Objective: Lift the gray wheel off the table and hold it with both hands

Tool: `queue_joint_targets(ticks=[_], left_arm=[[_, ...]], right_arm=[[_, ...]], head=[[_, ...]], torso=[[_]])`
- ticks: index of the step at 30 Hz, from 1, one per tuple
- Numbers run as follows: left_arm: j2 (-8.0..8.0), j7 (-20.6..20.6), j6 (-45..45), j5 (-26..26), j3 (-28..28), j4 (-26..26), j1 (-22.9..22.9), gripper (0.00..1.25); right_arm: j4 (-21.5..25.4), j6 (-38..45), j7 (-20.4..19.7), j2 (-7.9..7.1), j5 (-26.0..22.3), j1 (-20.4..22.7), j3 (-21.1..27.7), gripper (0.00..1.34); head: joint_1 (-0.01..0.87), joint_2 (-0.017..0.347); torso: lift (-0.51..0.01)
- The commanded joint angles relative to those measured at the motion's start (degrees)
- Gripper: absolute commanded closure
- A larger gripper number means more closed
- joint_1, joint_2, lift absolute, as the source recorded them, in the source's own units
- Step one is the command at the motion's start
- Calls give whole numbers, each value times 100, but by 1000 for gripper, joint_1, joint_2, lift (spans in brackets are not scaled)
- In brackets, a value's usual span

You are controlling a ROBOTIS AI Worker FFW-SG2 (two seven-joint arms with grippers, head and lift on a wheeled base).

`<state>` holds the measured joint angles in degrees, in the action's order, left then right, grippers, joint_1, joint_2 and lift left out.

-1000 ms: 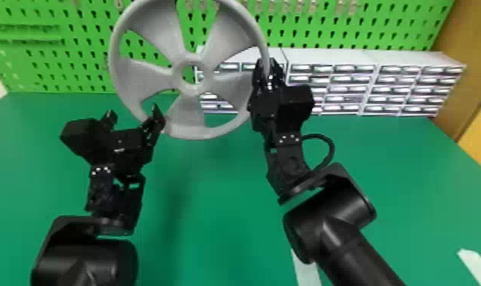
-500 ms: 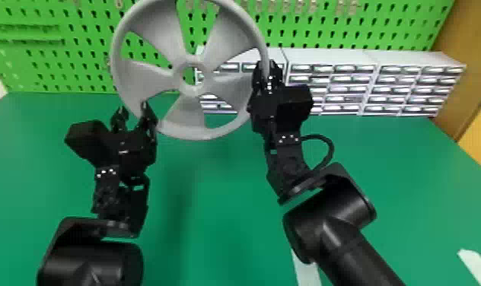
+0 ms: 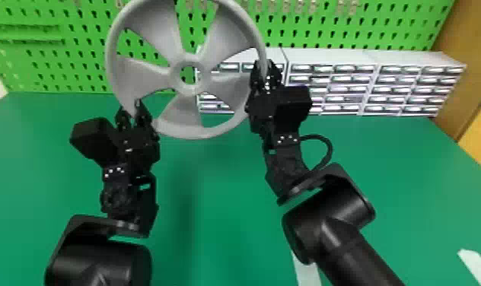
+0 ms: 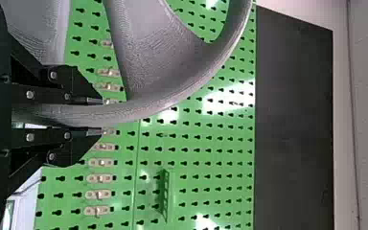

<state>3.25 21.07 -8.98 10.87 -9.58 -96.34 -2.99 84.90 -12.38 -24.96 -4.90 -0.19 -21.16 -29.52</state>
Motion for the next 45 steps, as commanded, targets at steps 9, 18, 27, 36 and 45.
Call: queue_joint_targets(ticks=[9,18,27,36,45], left_arm=[[53,11,98,187,27,-8,-105,1010],[97,11,98,293,0,-8,-167,1010],[106,11,98,284,36,1,-175,1010],[115,2,98,266,0,1,-158,1010],[115,2,107,249,-8,1,-149,1010]], right_arm=[[0,-63,0,-2,63,68,17,1141],[0,-142,0,-2,151,121,34,1141],[-18,-142,0,-20,151,139,43,1141],[-35,-142,0,-28,133,156,52,1141],[-35,-142,0,-46,124,165,34,1141]], head=[[711,15],[711,15],[711,15],[711,15],[711,15]], torso=[[-98],[-98],[-98],[-98],[-98]])
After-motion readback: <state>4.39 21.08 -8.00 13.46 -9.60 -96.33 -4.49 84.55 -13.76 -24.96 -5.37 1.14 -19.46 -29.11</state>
